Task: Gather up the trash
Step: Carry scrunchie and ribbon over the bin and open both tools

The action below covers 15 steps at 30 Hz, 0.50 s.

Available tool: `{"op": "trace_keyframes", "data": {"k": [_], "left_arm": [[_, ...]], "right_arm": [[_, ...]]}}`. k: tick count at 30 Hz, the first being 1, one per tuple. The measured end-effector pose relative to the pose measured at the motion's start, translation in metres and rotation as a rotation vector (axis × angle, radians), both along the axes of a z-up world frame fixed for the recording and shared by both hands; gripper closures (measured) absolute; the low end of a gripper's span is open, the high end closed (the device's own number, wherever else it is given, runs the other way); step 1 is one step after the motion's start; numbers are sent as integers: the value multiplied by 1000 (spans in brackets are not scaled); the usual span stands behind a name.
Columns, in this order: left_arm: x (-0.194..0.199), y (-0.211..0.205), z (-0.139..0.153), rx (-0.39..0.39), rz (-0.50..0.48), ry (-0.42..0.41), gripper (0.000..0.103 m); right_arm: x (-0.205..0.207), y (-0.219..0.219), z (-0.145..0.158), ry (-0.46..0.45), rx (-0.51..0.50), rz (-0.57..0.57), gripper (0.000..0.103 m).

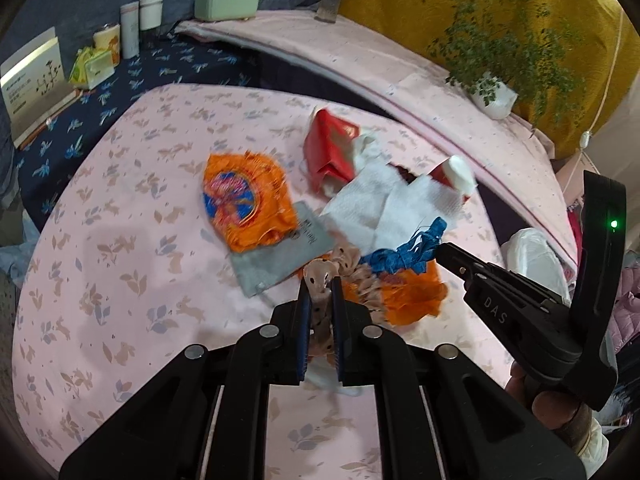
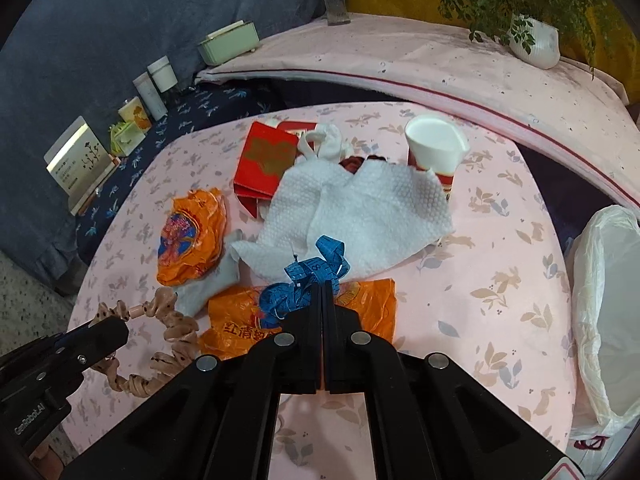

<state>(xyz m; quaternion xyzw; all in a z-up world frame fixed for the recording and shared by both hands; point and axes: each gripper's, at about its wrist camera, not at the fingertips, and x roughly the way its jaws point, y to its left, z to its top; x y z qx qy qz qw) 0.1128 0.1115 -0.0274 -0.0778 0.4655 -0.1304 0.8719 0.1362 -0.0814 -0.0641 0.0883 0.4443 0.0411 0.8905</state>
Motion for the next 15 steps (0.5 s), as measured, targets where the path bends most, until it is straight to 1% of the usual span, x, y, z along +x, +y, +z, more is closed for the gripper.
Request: {"op": "trace_keyframes", "data": {"k": [4, 9, 15], "left_arm": [[-1, -19, 23, -11, -38, -47, 94], [0, -53, 48, -19, -96, -99, 94], [-1, -107, 71, -21, -184, -144, 94]], "right_arm": [[-8, -14, 30, -61, 13, -16, 102], [-24, -38, 63, -138, 13, -56, 102], [-47, -85, 90, -203, -4, -143, 102]]}}
